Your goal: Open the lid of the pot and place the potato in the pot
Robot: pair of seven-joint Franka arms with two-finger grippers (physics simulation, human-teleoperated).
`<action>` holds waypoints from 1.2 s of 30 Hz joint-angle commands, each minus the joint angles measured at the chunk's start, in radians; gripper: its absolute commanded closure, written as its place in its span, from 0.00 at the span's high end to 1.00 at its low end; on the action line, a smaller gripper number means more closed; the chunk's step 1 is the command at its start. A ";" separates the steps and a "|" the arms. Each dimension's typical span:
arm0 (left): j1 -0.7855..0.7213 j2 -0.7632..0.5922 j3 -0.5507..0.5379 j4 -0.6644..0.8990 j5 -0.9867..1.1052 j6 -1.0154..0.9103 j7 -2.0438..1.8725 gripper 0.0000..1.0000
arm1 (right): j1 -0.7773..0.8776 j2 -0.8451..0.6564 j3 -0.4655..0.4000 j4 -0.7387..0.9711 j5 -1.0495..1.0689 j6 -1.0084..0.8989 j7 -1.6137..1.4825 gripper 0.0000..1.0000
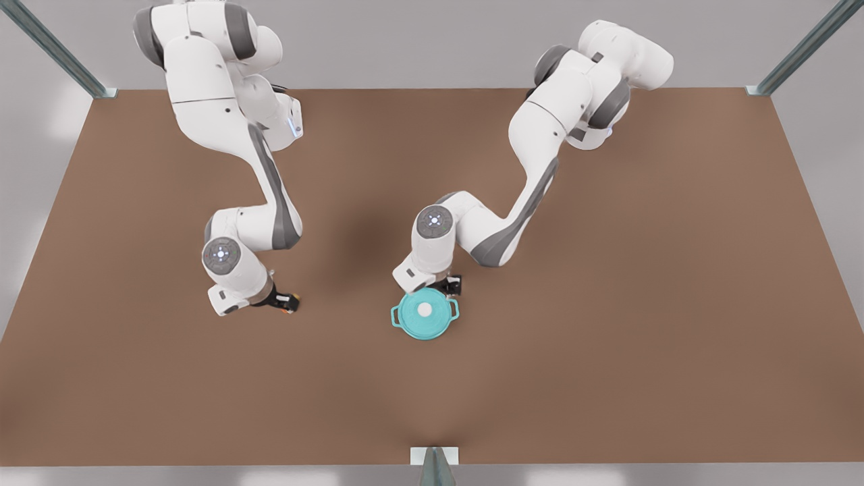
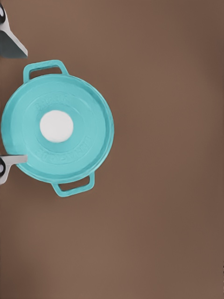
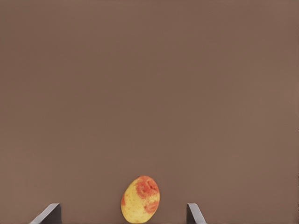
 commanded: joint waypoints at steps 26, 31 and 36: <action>-0.035 0.116 0.047 0.025 0.104 0.164 -0.387 1.00 | 0.025 0.133 0.006 -0.121 -0.042 0.315 0.324 1.00; -0.037 0.116 0.046 0.025 0.104 0.163 -0.389 0.40 | 0.027 0.133 0.008 -0.123 -0.042 0.315 0.326 1.00; -0.032 0.101 0.050 0.030 0.100 0.100 -0.377 0.28 | 0.030 0.136 0.008 -0.121 -0.041 0.316 0.327 0.94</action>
